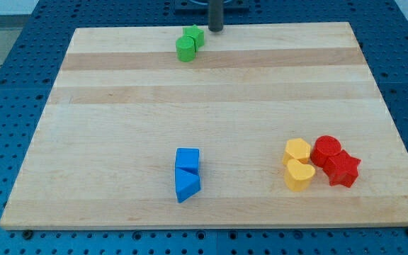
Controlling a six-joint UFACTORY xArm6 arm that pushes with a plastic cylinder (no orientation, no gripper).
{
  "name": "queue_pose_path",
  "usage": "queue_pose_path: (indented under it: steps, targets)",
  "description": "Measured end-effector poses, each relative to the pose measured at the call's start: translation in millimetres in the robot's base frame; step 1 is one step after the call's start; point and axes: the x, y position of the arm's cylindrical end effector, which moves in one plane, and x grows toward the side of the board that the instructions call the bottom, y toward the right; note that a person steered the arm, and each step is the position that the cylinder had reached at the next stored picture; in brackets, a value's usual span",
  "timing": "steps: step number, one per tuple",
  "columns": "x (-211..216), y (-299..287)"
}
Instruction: Move the green blocks towards the blue blocks
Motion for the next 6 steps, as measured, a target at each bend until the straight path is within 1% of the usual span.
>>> queue_pose_path:
  steps: [1, 2, 4, 6]
  targets:
    - [13, -41]
    - [52, -37]
    - [119, -60]
    - [196, -62]
